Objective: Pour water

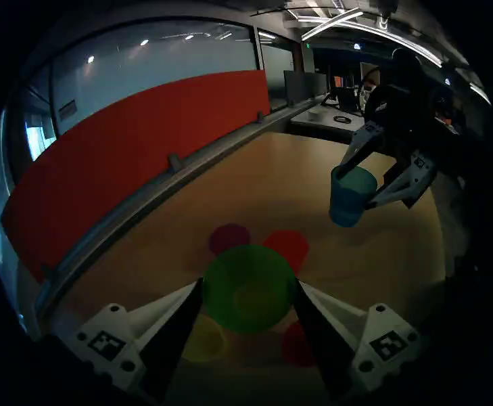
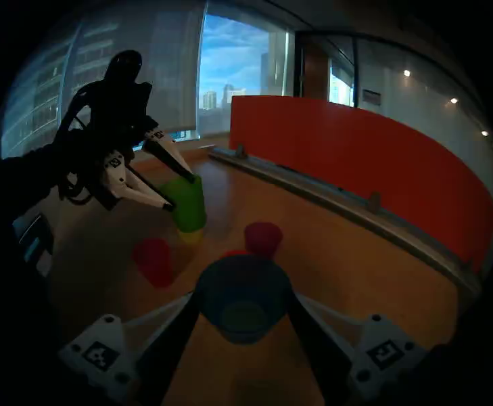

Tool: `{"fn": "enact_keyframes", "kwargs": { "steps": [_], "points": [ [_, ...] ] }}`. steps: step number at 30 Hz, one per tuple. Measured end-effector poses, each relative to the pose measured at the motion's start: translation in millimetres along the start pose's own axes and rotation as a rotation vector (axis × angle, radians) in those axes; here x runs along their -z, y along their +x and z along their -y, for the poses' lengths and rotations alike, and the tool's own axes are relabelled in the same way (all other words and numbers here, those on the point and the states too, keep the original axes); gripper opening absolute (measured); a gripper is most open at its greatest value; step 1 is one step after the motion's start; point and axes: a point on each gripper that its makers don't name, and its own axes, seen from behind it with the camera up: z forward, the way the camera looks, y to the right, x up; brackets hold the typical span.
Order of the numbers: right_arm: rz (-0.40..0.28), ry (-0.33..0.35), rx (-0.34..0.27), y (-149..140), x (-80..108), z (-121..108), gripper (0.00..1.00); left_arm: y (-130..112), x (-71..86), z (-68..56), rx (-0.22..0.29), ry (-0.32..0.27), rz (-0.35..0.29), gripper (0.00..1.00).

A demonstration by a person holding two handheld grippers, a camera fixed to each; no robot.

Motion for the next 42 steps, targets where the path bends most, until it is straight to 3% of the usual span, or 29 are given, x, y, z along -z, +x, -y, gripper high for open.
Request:
{"fn": "enact_keyframes", "kwargs": {
  "steps": [12, 23, 42],
  "points": [
    [-0.065, -0.012, 0.003, 25.2, 11.9, 9.4, 0.91, 18.3, 30.4, -6.7, 0.032, 0.026, -0.092, 0.9],
    [-0.093, -0.021, 0.007, 36.3, 18.1, 12.1, 0.91, 31.5, 41.2, -9.2, 0.036, 0.04, -0.143, 0.91],
    [-0.166, -0.017, -0.023, 54.9, 20.8, 15.6, 0.91, 46.8, 53.2, -11.2, 0.096, 0.042, -0.257, 0.91]
  ]
}}
